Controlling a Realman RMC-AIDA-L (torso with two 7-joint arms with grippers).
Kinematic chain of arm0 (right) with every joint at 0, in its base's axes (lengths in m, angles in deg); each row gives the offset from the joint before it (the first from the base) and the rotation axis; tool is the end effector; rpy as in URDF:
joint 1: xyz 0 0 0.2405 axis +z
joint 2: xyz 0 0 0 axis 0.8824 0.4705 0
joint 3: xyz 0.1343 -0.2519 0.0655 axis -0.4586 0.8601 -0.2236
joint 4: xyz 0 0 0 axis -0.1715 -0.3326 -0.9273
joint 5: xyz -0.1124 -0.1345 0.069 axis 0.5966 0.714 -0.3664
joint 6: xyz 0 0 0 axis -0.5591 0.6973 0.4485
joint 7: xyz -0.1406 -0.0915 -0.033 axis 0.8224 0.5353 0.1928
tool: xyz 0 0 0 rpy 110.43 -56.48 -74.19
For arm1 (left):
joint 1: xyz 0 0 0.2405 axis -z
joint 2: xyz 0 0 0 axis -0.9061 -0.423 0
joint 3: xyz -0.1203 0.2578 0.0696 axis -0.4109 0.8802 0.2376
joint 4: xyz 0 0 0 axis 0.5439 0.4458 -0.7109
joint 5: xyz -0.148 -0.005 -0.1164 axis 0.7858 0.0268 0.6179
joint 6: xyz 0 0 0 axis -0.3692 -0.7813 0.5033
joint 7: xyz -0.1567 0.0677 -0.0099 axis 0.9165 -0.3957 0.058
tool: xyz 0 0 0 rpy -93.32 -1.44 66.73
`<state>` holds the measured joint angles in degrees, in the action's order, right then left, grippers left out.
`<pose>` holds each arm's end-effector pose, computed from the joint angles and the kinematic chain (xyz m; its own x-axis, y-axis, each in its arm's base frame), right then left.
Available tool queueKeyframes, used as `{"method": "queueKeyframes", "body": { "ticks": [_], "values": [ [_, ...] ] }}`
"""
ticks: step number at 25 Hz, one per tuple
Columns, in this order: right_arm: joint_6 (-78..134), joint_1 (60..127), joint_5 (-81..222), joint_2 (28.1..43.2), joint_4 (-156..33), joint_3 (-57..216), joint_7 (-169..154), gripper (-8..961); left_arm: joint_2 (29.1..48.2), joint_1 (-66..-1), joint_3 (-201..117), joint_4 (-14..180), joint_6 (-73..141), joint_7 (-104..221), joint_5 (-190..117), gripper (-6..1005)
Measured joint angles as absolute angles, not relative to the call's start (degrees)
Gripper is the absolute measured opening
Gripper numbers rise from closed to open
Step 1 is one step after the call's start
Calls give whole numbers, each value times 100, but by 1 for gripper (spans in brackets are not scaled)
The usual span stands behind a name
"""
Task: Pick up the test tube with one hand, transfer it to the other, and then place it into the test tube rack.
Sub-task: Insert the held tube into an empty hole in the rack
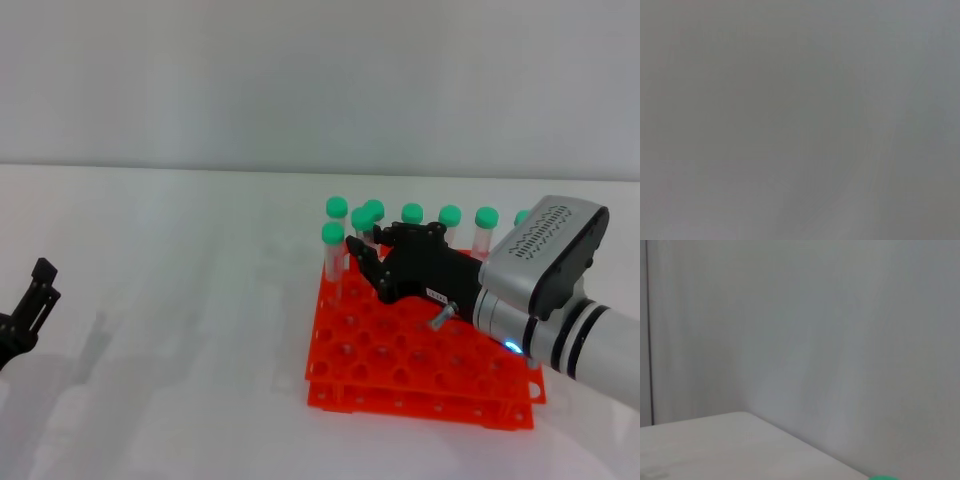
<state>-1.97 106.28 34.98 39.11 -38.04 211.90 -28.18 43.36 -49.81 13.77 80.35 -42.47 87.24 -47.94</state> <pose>0.1679 0.4175 -0.1336 0.8291 -0.0512 -0.5567 -0.3892 -0.7677 -0.5091 -0.3845 0.2767 0.0076 0.5020 -0.0879 0.8604 0.8576 -0.0785 -0.5083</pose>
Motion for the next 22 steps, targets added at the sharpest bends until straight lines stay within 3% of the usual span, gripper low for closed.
{"method": "queueKeyframes", "body": {
  "ticks": [22],
  "values": [
    [-79,10533,3521,3912,-3780,21309,-2502,282,4336,-4933,1377,8063,-4248,8724,-4795,876]
  ]
}}
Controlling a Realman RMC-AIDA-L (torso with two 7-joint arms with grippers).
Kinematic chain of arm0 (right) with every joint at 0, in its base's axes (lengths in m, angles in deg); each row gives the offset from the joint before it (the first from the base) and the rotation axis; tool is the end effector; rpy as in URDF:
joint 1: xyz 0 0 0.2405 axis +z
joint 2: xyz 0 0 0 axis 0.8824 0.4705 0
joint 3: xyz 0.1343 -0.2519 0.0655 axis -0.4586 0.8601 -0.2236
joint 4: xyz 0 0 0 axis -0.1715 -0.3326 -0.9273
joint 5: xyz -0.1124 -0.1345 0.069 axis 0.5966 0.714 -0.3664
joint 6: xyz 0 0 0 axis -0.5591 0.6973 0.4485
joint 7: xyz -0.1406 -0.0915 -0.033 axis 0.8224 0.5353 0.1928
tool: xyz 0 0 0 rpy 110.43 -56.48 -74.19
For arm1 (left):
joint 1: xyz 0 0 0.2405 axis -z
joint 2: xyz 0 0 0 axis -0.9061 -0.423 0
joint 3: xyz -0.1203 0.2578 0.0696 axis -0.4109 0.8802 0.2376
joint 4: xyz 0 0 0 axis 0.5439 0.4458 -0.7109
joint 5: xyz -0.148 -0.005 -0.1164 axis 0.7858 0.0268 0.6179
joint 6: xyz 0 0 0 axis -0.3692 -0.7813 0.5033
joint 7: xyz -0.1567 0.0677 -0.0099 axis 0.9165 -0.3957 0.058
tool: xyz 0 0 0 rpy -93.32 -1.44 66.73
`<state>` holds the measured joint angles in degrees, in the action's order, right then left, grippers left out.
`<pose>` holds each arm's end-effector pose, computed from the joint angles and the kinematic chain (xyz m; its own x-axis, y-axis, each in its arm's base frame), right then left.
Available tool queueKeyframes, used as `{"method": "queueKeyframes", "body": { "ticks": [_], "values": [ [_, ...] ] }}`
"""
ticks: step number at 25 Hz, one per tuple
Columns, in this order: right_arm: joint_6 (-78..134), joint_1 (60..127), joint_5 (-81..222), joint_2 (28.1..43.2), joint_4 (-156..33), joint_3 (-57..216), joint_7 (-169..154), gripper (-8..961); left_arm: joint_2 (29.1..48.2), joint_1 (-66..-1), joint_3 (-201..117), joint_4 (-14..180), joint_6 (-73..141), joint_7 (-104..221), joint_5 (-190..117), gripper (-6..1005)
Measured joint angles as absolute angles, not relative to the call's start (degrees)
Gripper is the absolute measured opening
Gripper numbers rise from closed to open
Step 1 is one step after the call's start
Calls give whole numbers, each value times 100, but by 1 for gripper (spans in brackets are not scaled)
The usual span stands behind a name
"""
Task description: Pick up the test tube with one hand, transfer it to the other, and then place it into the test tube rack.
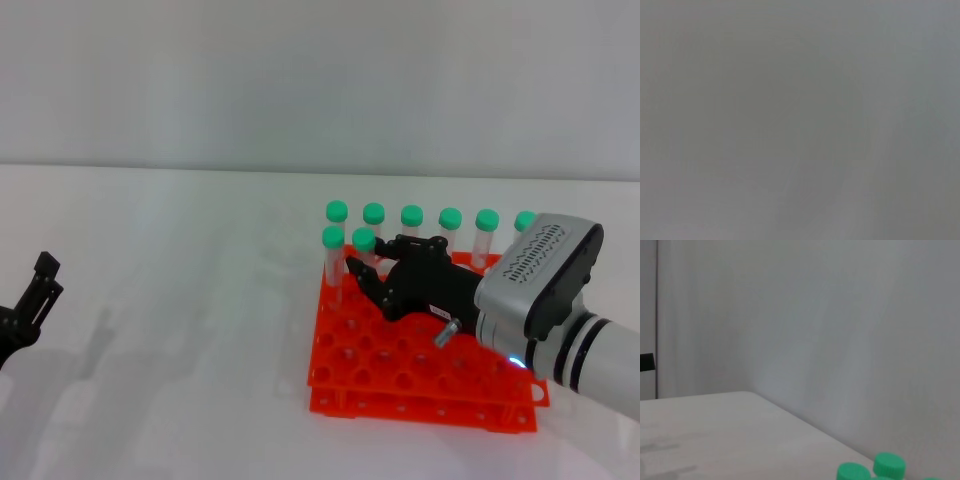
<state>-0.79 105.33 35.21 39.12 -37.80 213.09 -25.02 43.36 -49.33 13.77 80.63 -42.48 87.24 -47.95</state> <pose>0.1777 0.4113 -0.1386 0.8631 -0.0312 -0.5041 -0.3408 -0.7726 -0.5357 -0.3815 0.2806 0.0084 0.5024 -0.0964 0.8593 0.8557 -0.0877 -0.5101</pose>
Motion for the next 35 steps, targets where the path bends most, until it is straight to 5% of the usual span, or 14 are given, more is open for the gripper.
{"method": "queueKeyframes", "body": {
  "ticks": [4,14,25,35],
  "values": [
    [-149,10480,3521,3912,-3759,21276,-2501,284,4328,-4933,1377,8076,-4248,8724,-4795,876],
    [-802,10111,3538,3907,-3682,21070,-2544,745,4318,-4925,1369,8088,-4248,8724,-4706,876],
    [-2273,8993,3556,3871,-3921,19742,-2282,769,4309,-4729,1369,8099,-4235,8594,-4693,876],
    [-1695,8983,3514,3907,-4987,17647,-1454,816,4311,-4637,1369,8097,-4177,8573,-4660,876]
  ]
}}
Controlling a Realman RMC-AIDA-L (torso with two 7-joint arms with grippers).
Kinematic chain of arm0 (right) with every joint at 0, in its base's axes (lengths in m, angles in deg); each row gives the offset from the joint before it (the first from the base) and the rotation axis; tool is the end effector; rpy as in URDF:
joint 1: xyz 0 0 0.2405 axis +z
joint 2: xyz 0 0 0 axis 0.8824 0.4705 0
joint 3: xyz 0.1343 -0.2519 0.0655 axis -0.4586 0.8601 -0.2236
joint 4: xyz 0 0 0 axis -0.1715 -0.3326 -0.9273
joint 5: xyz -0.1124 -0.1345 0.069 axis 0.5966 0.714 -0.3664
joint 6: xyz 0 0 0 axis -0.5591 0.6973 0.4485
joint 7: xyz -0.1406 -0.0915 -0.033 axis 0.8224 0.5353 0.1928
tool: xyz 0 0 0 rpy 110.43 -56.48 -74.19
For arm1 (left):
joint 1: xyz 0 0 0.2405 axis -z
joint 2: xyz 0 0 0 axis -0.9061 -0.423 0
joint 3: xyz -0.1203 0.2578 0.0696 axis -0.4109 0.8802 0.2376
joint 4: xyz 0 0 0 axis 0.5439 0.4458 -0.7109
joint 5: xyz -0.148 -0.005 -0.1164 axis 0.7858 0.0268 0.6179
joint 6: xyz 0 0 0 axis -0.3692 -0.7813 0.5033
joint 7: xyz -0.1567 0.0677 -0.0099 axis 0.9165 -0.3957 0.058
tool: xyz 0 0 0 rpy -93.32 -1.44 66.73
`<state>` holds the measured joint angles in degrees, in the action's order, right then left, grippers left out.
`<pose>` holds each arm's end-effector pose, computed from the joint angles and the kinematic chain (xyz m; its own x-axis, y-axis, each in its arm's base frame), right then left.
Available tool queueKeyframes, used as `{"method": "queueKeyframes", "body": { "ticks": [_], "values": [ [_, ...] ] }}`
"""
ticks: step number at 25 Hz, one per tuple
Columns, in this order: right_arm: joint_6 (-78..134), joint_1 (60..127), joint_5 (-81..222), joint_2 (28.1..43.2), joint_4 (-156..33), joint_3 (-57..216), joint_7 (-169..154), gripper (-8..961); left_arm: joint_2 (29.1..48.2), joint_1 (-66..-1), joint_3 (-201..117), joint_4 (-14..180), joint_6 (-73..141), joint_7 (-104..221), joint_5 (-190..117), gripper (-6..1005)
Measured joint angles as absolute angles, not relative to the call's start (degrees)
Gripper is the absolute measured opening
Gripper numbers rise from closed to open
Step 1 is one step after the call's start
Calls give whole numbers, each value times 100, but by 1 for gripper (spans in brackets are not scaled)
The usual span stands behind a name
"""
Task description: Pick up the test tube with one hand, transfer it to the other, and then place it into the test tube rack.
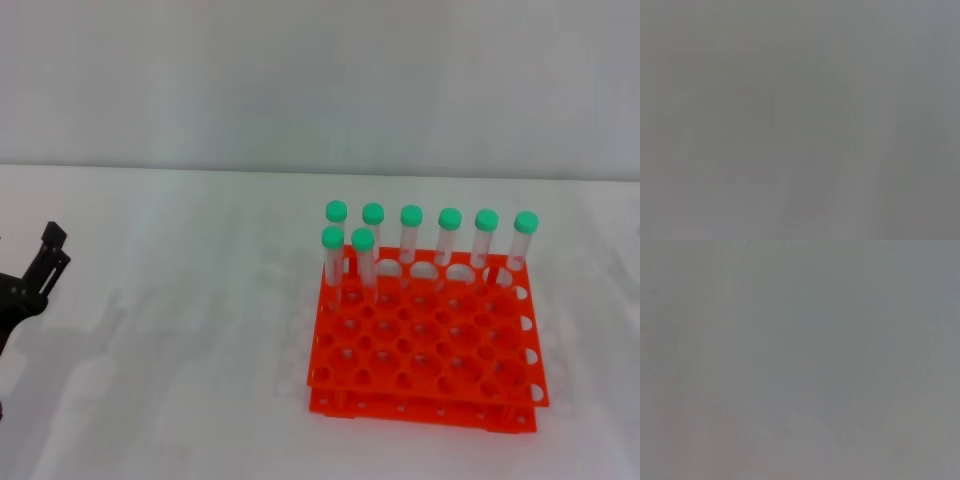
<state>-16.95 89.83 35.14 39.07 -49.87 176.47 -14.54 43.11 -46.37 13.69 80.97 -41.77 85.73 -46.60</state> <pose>0.3311 0.4080 0.0020 0.7515 0.0103 -0.6597 -0.6509 -0.1518 -0.7438 -0.3706 0.3017 0.0139 0.5212 -0.1321 0.8432 0.8388 -0.1028 -0.5346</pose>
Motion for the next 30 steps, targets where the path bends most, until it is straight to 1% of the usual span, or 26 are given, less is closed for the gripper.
{"method": "queueKeyframes", "body": {
  "ticks": [9,30],
  "values": [
    [-1775,8862,3451,3913,-5151,17090,-1399,859,4327,-4565,1369,8088,-4036,8570,-4351,876],
    [-1749,8818,3189,3912,-5163,17068,-1439,858,4310,-4467,1369,8096,-3742,8570,-4037,876]
  ]
}}
